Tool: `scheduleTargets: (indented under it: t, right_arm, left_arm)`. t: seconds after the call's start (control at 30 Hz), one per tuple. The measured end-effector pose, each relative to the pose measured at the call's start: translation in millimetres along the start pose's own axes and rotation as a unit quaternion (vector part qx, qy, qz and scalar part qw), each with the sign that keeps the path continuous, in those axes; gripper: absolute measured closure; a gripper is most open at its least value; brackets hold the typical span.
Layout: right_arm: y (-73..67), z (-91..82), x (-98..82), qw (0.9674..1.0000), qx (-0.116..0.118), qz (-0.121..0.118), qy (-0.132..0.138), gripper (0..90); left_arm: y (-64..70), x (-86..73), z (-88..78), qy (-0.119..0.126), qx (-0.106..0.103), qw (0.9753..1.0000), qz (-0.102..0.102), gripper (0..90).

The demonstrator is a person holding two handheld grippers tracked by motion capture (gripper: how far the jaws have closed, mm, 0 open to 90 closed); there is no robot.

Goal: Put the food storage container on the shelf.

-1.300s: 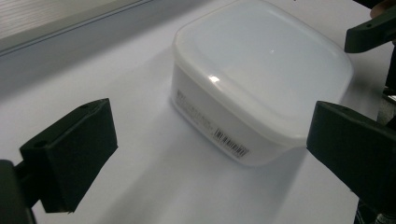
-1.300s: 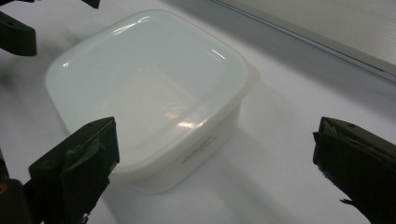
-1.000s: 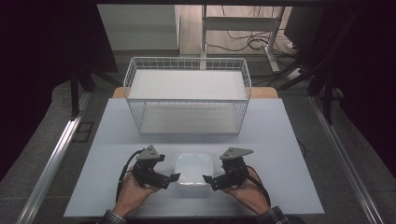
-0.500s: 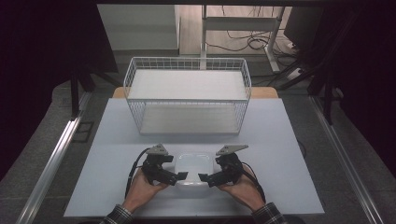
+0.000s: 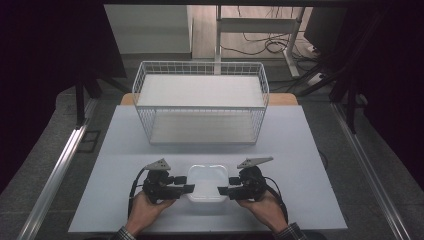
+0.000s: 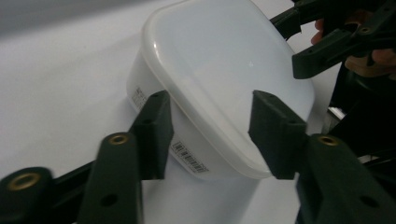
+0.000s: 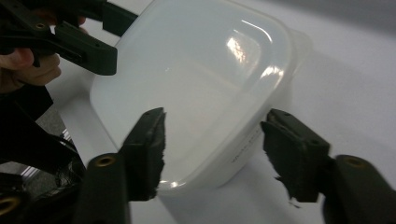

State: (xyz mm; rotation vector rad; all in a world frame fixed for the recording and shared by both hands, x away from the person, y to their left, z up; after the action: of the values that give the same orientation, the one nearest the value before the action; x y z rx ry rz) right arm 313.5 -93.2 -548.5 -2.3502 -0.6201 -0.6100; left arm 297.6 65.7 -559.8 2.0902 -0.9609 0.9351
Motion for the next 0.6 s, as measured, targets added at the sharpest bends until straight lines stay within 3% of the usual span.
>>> scheduleTargets:
  t: [0.07, 0.13, 0.23, 0.3, 0.43, 0.6]
  right_arm:
    - [-0.7, -4.6, 0.0, 0.9999, -0.009, -0.006, 0.005, 52.6]
    - [-0.3, -9.2, 0.5, 0.9999, -0.009, -0.003, 0.011, 59.8]
    - [1.9, -12.9, 1.3, 0.9996, -0.013, 0.013, 0.023, 64.2]
    - [2.0, -15.0, 2.6, 0.9991, -0.007, 0.028, 0.030, 68.5]
    - [4.5, -17.7, 6.6, 0.9982, -0.016, 0.025, 0.051, 76.8]
    - [7.2, -17.1, 7.8, 0.9977, -0.026, 0.021, 0.059, 77.0]
  left_arm:
    - [1.9, -0.3, -3.4, 0.005, 0.000, 1.0000, -0.005, 58.1]
    - [2.9, 3.7, -6.5, 0.016, 0.013, 0.9998, 0.001, 62.8]
    - [3.4, 7.5, -7.6, 0.027, 0.016, 0.9995, -0.004, 67.0]
    - [2.4, 7.6, -9.7, 0.031, 0.011, 0.9994, -0.012, 70.2]
    - [2.3, 9.6, -12.9, 0.044, 0.002, 0.9989, -0.014, 80.5]
    - [1.4, 11.6, -11.8, 0.046, 0.012, 0.9988, -0.012, 81.1]
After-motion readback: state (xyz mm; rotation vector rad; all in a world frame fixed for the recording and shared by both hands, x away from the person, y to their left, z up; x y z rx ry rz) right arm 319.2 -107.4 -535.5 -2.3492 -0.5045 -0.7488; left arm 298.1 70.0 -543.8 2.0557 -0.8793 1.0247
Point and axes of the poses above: each handheld gripper's, and its own axes: z roughly forward along the jaws, x roughly out of its top, y roughly to its right, the point moved 10 cm from there along z, roughly forward along the jaws, and after that the axes turned 13 degrees about z, right-handed, at the moved point
